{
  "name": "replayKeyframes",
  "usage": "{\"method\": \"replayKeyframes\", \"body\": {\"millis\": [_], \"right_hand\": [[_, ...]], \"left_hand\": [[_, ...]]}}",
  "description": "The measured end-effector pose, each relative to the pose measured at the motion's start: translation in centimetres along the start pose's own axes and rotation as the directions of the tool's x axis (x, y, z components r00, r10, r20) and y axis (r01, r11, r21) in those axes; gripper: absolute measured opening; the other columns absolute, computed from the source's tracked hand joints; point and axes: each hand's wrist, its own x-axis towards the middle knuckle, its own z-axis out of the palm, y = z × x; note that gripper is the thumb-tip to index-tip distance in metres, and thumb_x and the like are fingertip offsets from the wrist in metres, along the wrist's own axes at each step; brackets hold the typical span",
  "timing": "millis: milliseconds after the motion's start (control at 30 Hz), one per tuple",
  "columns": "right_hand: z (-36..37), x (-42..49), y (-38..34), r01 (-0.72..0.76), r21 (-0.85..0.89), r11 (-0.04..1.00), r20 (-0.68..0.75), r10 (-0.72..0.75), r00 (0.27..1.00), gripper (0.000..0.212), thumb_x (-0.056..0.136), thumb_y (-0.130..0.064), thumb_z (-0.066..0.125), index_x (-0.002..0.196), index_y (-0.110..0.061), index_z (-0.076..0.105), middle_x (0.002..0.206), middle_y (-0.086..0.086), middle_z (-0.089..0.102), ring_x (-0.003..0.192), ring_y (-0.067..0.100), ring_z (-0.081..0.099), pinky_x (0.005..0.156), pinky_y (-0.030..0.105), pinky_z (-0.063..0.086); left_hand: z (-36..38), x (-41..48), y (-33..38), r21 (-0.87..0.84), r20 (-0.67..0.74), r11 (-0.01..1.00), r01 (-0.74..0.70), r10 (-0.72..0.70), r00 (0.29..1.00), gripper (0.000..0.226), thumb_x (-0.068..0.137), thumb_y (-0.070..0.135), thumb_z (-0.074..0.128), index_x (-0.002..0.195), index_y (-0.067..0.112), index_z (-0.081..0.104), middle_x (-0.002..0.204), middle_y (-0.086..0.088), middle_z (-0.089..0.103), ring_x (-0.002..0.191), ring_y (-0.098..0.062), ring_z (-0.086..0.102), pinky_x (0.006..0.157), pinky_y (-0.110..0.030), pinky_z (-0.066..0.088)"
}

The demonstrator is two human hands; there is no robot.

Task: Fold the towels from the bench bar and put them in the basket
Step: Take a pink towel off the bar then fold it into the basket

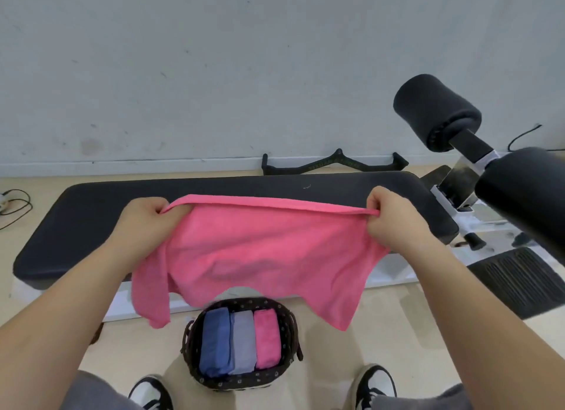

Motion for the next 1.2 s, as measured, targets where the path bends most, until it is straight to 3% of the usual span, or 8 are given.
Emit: {"method": "replayKeyframes", "body": {"millis": [233,333,367,433,500,733,1067,1200], "right_hand": [[-1.4,0.0,3.5,-0.193,-0.108,0.975,-0.242,0.162,0.957,0.045,0.078,-0.002,0.046,0.108,-0.029,0.067,0.095,0.001,0.067,0.087,0.03,0.063,0.076,0.041,0.055],[-1.5,0.1,3.3,-0.203,0.212,0.956,-0.254,0.255,0.933,0.054,0.077,0.004,0.043,0.112,-0.025,0.072,0.104,0.0,0.065,0.097,0.031,0.064,0.084,0.047,0.059],[-1.2,0.5,3.1,-0.205,0.447,0.871,-0.237,0.336,0.911,0.054,0.079,0.008,0.042,0.112,-0.02,0.074,0.107,0.001,0.064,0.1,0.03,0.063,0.085,0.047,0.06],[-0.6,1.4,2.1,-0.228,0.886,0.405,-0.031,0.54,0.841,0.046,0.086,0.016,0.043,0.107,-0.008,0.075,0.11,0.007,0.063,0.099,0.03,0.062,0.078,0.044,0.064],[0.5,2.6,1.7,-0.176,0.98,0.094,0.084,0.603,0.794,0.04,0.088,0.018,0.044,0.101,-0.005,0.074,0.113,0.017,0.064,0.093,0.027,0.065,0.075,0.04,0.066],[4.5,6.8,0.8,-0.152,0.709,0.688,-0.277,0.47,0.838,0.043,0.092,-0.003,0.045,0.122,-0.016,0.073,0.115,-0.002,0.07,0.102,0.015,0.063,0.086,0.025,0.046],[8.1,15.9,2.1,-0.194,0.317,0.928,-0.331,0.3,0.895,0.032,0.1,-0.014,0.047,0.068,-0.012,0.053,0.072,0.007,0.059,0.077,0.031,0.058,0.066,0.03,0.036],[9.6,17.1,2.2,-0.165,0.201,0.966,-0.324,0.224,0.919,0.025,0.101,-0.018,0.043,0.088,-0.012,0.063,0.112,0.019,0.064,0.115,0.039,0.056,0.083,0.038,0.044]], "left_hand": [[-0.7,-1.6,1.2,0.302,0.105,0.933,-0.196,0.172,0.98,0.036,0.085,0.041,0.079,0.062,0.018,0.062,0.061,0.005,0.062,0.064,-0.02,0.058,0.059,-0.031,0.04],[-1.3,-1.0,0.7,0.342,0.154,0.9,-0.269,0.228,0.961,0.02,0.092,0.016,0.069,0.079,0.032,0.071,0.084,0.012,0.07,0.082,-0.014,0.063,0.071,-0.035,0.046],[-1.4,-0.6,0.2,0.35,0.167,0.895,-0.275,0.229,0.959,0.027,0.092,0.008,0.064,0.086,0.033,0.072,0.092,0.012,0.069,0.089,-0.016,0.062,0.078,-0.036,0.047],[-1.3,0.4,-0.9,0.398,0.142,0.883,-0.249,0.208,0.968,0.037,0.088,0.0,0.054,0.098,0.03,0.074,0.102,0.005,0.067,0.1,-0.023,0.06,0.085,-0.039,0.047],[-1.3,1.6,-1.7,0.456,0.059,0.869,-0.192,0.186,0.981,0.039,0.088,0.001,0.05,0.106,0.024,0.076,0.107,-0.004,0.066,0.105,-0.032,0.06,0.084,-0.043,0.049],[-1.8,4.6,-3.5,0.511,-0.159,0.859,0.01,0.083,0.984,0.022,0.096,0.025,0.051,0.093,0.037,0.069,0.098,0.0,0.07,0.093,-0.034,0.063,0.076,-0.049,0.057],[0.2,8.4,-2.0,0.323,-0.279,0.946,0.033,0.062,0.958,0.022,0.096,0.024,0.054,0.107,0.026,0.073,0.104,-0.006,0.074,0.102,-0.037,0.066,0.085,-0.046,0.053],[1.4,9.2,-1.2,0.053,-0.294,0.997,0.06,-0.042,0.955,0.024,0.099,0.015,0.053,0.11,0.013,0.075,0.094,-0.009,0.075,0.099,-0.031,0.069,0.092,-0.038,0.051]]}}
